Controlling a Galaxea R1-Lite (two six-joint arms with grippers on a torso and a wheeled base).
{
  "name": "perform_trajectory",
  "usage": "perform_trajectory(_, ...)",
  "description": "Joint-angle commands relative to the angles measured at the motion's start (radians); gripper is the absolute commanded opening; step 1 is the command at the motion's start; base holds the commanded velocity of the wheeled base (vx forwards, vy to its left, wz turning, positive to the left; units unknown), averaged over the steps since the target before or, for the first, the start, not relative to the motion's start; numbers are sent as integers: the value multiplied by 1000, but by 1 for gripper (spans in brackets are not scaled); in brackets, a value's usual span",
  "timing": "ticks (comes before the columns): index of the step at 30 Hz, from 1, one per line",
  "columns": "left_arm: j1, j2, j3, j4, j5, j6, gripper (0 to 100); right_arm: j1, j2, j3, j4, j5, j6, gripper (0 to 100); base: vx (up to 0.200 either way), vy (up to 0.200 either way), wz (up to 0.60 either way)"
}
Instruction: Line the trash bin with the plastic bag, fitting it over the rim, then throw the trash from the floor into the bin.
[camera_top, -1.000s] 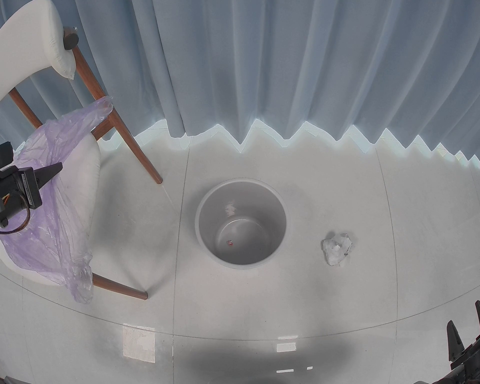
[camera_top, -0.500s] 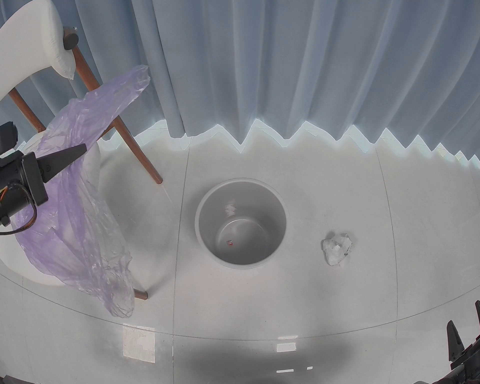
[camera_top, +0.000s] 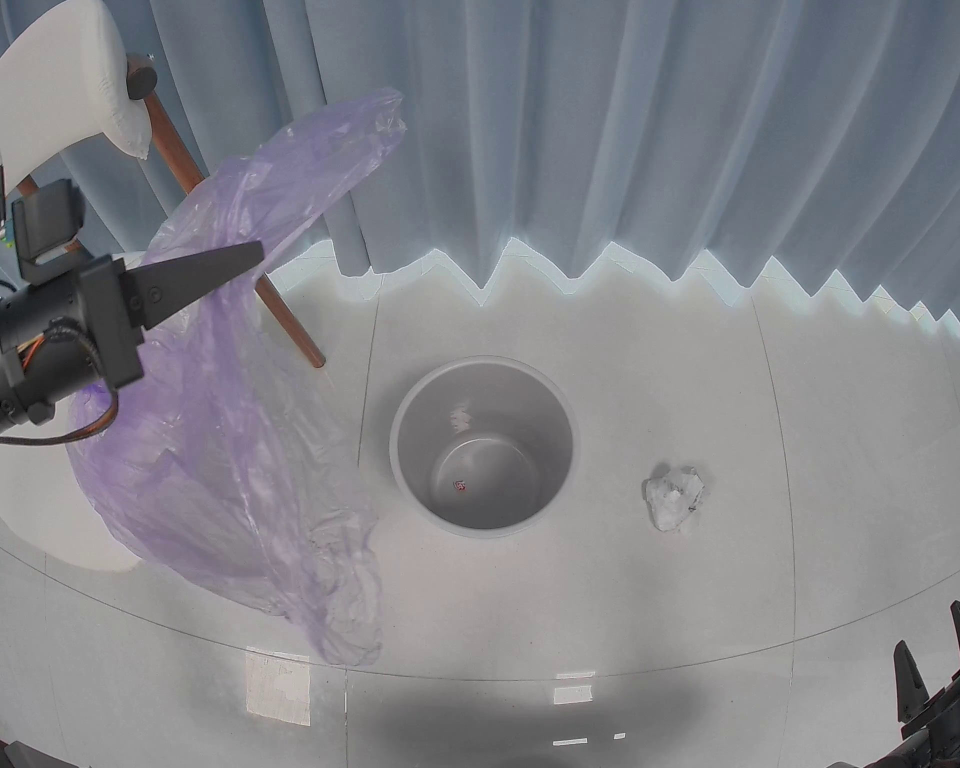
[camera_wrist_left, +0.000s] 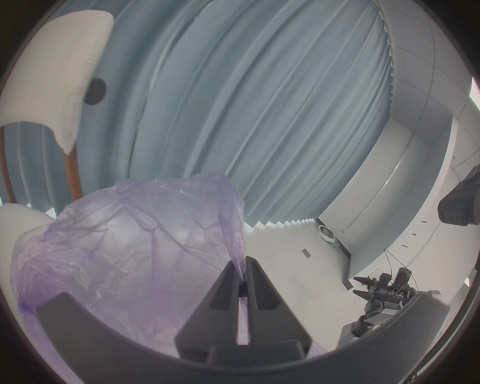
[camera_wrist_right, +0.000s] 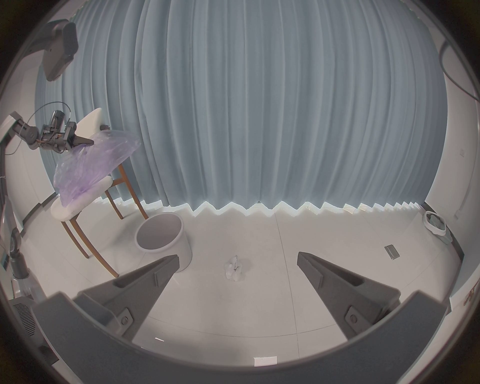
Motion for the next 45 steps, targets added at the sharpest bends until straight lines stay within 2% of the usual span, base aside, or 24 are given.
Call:
perform_trajectory(1,-48,92,-55,-21,-10,0,0,0,-17,18,0,0,0,100,0,0,0)
perform_trajectory(9,-105,168,-61,-142,-17,-5,0,0,-17,18,0,-3,1,100,0,0,0)
perform_trajectory(13,-150,169,-66,-146,-17,-45,0,0,-17,18,0,-3,0,100,0,0,0)
perform_trajectory(14,-176,168,-61,-146,-13,-92,0,0,-17,18,0,-1,1,100,0,0,0)
perform_trajectory(18,-202,169,-51,-146,-7,-151,0,0,-17,18,0,-1,1,100,0,0,0)
perform_trajectory(26,-280,221,-89,-169,-8,-160,0,0,-17,18,0,-1,1,100,0,0,0)
perform_trajectory(37,-268,338,-150,-246,-7,-151,0,0,-17,18,0,-3,3,100,0,0,0)
perform_trajectory(41,-229,370,-123,-245,-5,-117,0,0,-17,18,0,-3,3,100,0,0,0)
perform_trajectory(45,-145,444,-74,-252,-4,-26,0,0,-17,18,0,-3,3,100,0,0,0)
